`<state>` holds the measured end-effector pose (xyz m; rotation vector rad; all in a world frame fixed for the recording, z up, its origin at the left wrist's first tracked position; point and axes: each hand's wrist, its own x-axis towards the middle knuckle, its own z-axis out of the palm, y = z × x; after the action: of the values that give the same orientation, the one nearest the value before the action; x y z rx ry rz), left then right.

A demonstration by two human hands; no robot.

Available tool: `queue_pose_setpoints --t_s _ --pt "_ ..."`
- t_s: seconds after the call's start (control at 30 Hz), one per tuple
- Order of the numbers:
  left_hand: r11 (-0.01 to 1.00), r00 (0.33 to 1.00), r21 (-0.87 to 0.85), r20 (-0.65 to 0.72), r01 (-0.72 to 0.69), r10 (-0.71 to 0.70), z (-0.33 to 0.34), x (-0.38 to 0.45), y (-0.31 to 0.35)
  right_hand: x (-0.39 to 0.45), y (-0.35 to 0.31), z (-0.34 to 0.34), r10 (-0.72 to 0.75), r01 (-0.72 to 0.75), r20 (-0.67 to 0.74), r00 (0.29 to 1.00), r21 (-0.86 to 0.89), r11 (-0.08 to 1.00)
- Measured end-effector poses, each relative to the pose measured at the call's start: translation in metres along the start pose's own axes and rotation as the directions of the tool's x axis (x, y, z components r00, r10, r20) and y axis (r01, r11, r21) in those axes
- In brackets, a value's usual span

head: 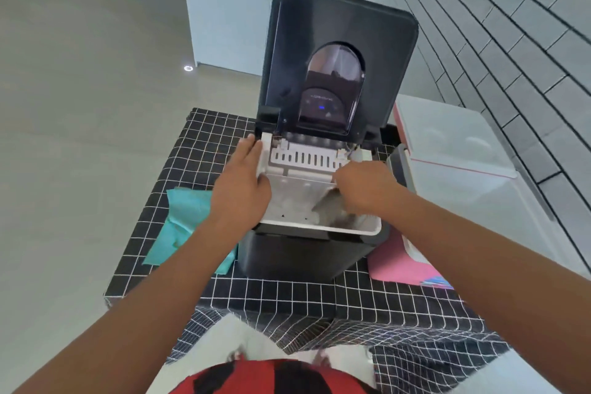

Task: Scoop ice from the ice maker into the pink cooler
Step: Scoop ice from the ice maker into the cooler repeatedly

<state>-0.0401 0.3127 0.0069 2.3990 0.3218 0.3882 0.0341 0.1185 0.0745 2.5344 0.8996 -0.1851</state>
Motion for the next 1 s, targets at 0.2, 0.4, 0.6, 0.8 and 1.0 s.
queue_pose_setpoints --t_s 0.2,0.4,0.6,0.8,1.0 --pt "0.999 0.999 -0.043 -0.020 -0.029 0.028 0.002 0.000 -0.002 0.010 -0.019 0.029 0.116 -0.114 0.010 0.993 0.308 0.945" --pt "0.998 0.998 -0.053 -0.043 -0.044 0.041 0.005 0.001 -0.005 0.019 -0.038 0.043 0.155 -0.180 0.093 0.984 0.534 0.826" --pt "0.997 0.999 -0.071 -0.030 -0.020 0.018 0.004 0.001 -0.005 0.019 -0.035 0.043 0.185 -0.216 0.113 0.976 0.555 0.804" --pt "0.997 0.999 -0.065 -0.034 -0.030 0.028 0.004 0.001 -0.004 0.007 -0.027 0.038 0.210 -0.176 -0.001 0.978 0.545 0.820" --pt "0.996 0.999 -0.086 -0.051 -0.018 0.014 0.006 0.000 -0.006 -0.016 -0.018 0.033 0.256 -0.158 -0.076 0.964 0.610 0.777"
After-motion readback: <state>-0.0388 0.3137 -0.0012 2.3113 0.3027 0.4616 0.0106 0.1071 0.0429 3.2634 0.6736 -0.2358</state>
